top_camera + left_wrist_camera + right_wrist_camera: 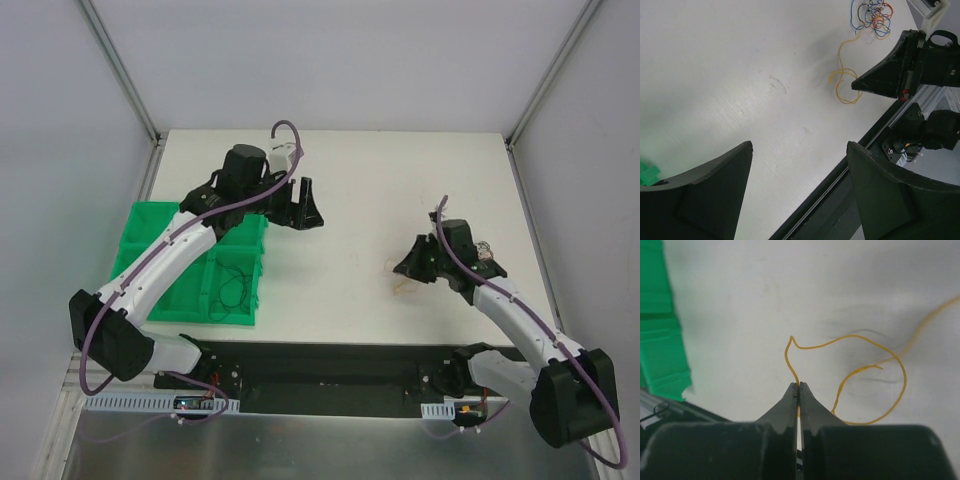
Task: Untangle the cables
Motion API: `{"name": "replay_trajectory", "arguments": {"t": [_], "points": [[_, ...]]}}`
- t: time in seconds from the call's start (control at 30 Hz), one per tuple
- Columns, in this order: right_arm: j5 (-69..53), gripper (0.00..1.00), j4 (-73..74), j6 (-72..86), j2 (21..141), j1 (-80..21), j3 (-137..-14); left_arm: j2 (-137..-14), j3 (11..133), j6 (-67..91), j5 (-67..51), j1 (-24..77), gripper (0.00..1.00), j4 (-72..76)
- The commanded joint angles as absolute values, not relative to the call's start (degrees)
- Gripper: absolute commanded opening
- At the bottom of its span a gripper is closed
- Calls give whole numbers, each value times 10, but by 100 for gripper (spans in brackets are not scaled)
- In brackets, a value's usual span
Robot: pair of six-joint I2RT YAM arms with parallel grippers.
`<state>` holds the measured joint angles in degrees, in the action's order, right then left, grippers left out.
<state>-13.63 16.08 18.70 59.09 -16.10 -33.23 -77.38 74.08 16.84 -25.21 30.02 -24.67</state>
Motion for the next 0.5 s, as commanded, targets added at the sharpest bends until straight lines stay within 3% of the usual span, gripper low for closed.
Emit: {"name": "replay_trajectory", "arguments": {"t": [0.0, 0.27, 0.4, 0.47], "points": [[-170, 1, 111, 234, 588, -236, -416, -744, 729, 151, -288, 302, 76, -217], [-204, 0, 70, 278, 528, -265, -461, -722, 668, 175, -468, 308, 76, -73], [-241, 1, 28, 309, 517, -269, -442, -744, 663, 164, -497, 336, 65, -60], [-243, 1, 8, 325, 510, -275, -432, -754, 658, 156, -489, 355, 64, -59]]}}
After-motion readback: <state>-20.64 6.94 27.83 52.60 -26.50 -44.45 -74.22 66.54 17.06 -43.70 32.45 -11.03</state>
